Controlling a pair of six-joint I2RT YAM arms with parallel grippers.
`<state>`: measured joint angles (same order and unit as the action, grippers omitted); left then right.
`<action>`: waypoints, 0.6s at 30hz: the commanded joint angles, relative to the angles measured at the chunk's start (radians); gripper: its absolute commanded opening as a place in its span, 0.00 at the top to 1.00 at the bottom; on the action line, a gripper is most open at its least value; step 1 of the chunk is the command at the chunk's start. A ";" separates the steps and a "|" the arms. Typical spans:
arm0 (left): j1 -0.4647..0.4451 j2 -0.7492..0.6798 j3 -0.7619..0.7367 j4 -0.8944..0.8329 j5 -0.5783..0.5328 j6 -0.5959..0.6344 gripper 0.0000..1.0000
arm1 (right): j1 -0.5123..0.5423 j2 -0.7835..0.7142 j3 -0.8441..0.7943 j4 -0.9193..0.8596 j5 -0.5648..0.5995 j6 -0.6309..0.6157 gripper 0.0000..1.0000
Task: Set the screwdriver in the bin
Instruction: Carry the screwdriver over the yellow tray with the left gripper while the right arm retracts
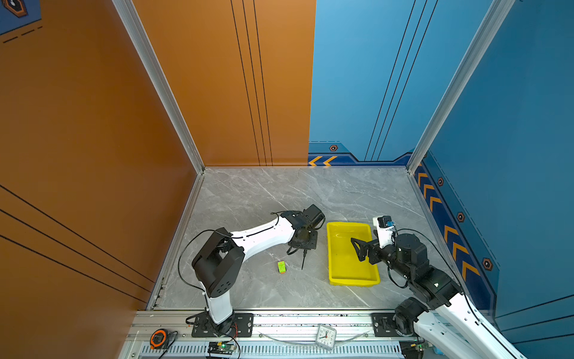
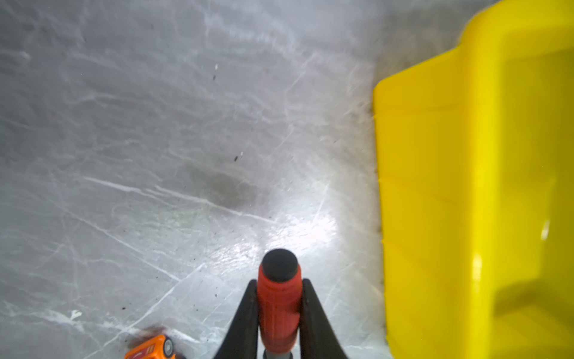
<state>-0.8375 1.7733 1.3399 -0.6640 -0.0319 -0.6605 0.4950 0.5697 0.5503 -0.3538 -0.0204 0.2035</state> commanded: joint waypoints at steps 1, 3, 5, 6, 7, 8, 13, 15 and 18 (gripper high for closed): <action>0.008 -0.041 0.089 -0.053 -0.022 -0.028 1.00 | -0.046 0.020 0.018 0.036 0.000 0.020 0.00; 0.006 -0.041 0.140 -0.064 -0.019 -0.037 1.00 | -0.085 0.043 0.022 0.043 0.009 0.041 0.00; 0.003 -0.033 0.182 -0.064 -0.009 -0.062 1.00 | -0.130 0.070 0.026 0.050 0.008 0.070 0.00; -0.002 -0.023 0.207 -0.065 -0.004 -0.076 1.00 | -0.153 0.085 0.029 0.055 0.004 0.081 0.00; -0.012 -0.010 0.229 -0.063 -0.003 -0.092 1.00 | -0.171 0.100 0.035 0.056 0.004 0.087 0.00; -0.021 0.004 0.251 -0.063 -0.003 -0.102 1.00 | -0.181 0.113 0.041 0.054 0.012 0.090 0.00; -0.070 0.102 0.350 -0.063 -0.011 -0.175 1.00 | -0.213 0.144 0.072 0.053 0.059 0.063 0.00; -0.088 0.140 0.388 -0.063 -0.017 -0.196 1.00 | -0.227 0.145 0.082 0.051 0.072 0.052 0.00; -0.117 0.195 0.443 -0.063 -0.017 -0.233 1.00 | -0.260 0.146 0.083 0.040 0.078 0.051 0.00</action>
<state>-0.9302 1.9232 1.7348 -0.7006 -0.0330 -0.8345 0.2588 0.7147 0.6041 -0.3202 0.0189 0.2626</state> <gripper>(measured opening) 0.207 0.999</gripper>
